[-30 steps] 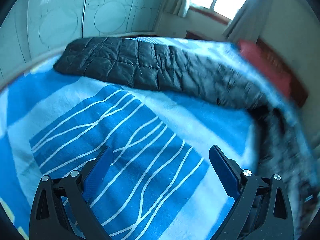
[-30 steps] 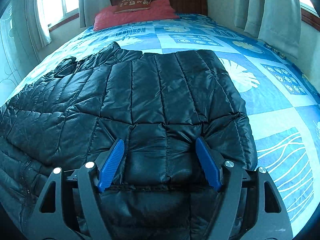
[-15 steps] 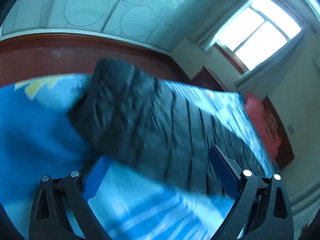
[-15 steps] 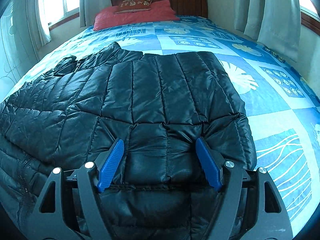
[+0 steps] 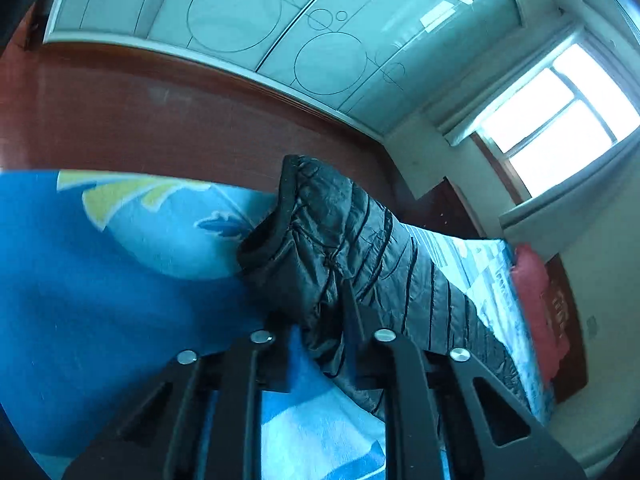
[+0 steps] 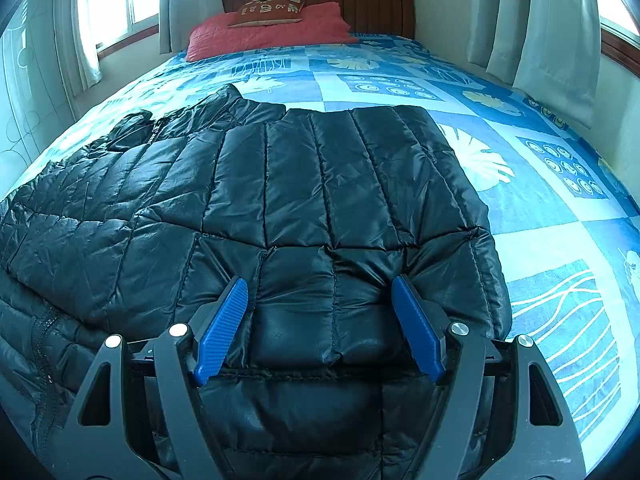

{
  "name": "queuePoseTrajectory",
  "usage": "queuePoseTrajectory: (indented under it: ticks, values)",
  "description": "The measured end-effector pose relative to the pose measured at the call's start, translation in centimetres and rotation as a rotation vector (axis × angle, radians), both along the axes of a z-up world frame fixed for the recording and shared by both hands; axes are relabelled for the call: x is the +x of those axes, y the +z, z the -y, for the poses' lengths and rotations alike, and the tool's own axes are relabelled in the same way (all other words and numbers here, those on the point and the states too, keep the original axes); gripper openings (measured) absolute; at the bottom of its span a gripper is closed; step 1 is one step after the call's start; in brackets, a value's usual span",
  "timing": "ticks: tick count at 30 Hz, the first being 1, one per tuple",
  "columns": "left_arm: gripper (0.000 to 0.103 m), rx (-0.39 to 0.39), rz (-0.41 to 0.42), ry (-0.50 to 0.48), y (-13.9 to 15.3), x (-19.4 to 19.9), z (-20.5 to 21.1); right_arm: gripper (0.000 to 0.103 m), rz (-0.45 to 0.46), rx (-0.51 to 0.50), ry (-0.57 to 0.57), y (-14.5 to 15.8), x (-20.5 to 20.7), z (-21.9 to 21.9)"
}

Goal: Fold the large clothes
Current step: 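Lift the held sleeve with the left gripper, fold it onto the body, release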

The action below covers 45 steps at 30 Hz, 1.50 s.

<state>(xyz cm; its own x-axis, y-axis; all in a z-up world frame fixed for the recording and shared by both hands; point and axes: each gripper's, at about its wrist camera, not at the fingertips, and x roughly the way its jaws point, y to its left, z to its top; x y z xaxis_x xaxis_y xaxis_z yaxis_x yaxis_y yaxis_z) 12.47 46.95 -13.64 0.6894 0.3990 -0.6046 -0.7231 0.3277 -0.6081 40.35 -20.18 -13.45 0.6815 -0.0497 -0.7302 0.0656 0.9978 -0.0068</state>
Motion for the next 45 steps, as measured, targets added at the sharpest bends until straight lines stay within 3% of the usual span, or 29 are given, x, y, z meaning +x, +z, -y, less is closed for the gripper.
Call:
queuePoseTrajectory:
  ticks: [5,8,14,19,26,29,36,39,41,43,45]
  values:
    - [0.007,0.106,-0.014,-0.042,2.9,1.8,1.5,0.074,0.0,-0.001,0.0,0.0,0.0,0.0]
    - [0.006,0.198,0.004,-0.12,5.8,4.0,4.2,0.074,0.001,0.001,0.0,0.0,0.0,0.1]
    - [0.006,0.314,0.042,-0.376,10.9,10.9,13.9,0.074,0.003,0.004,0.0,0.0,-0.1,0.1]
    - [0.006,0.373,0.04,-0.585,12.4,16.5,23.7,0.074,0.004,0.012,0.001,0.1,0.2,0.4]
    - [0.006,0.41,0.046,-0.847,12.5,22.6,37.3,0.075,0.007,0.012,-0.002,0.0,-0.1,0.3]
    - [0.006,0.401,0.012,-0.932,11.1,25.1,41.7,0.075,0.007,0.013,-0.002,0.0,-0.1,0.3]
    - [0.006,0.408,-0.1,-1.095,6.1,26.6,49.9,0.075,0.009,0.019,-0.001,0.1,0.0,0.3]
    - [0.018,0.365,-0.157,-1.168,4.5,26.5,51.6,0.075,0.01,0.021,-0.001,0.1,0.0,0.3]
    - [0.05,0.351,-0.174,-1.193,4.3,26.2,52.2,0.076,0.01,0.02,-0.002,0.1,0.0,0.3]
    - [0.068,0.362,-0.153,-1.191,5.0,25.2,52.6,0.076,0.009,0.023,-0.002,0.1,0.0,0.4]
    - [0.072,0.378,-0.116,-1.202,5.9,24.1,52.7,0.076,0.007,0.027,0.0,0.1,0.0,0.2]
